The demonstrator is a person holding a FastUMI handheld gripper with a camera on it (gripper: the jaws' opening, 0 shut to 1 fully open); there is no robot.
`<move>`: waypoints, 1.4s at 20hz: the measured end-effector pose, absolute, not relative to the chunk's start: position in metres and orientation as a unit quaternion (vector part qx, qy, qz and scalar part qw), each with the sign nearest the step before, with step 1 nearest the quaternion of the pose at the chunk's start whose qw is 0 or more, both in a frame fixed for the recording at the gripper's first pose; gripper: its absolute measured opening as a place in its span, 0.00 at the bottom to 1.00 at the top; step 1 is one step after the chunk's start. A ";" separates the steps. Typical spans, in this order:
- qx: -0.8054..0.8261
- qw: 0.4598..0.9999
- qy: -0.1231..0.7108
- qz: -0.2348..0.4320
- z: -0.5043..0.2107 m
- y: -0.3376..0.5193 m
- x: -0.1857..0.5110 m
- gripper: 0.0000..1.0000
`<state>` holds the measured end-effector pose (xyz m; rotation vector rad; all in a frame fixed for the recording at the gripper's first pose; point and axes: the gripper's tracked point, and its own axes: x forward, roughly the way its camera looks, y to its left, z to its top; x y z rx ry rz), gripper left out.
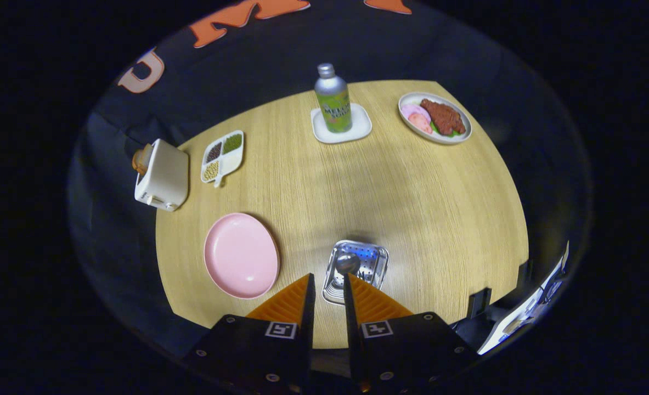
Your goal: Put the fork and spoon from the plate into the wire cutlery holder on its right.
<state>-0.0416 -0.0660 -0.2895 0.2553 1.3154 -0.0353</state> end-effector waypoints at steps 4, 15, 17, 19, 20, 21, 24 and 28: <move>0.097 0.854 0.511 0.005 -0.259 -0.054 -0.013 0.46; 0.017 0.980 0.198 -0.007 -0.109 -0.063 0.034 0.89; 0.012 0.989 0.148 -0.008 -0.085 -0.063 0.040 0.93; 0.012 0.994 0.107 -0.004 -0.063 -0.057 0.042 0.95; 0.013 0.996 0.086 -0.005 -0.052 -0.055 0.043 0.95; 0.014 0.998 0.068 -0.004 -0.043 -0.053 0.045 0.95; 0.009 0.999 0.031 0.000 -0.021 -0.042 0.046 0.95; -0.004 1.000 -0.002 0.011 -0.003 -0.032 0.046 0.95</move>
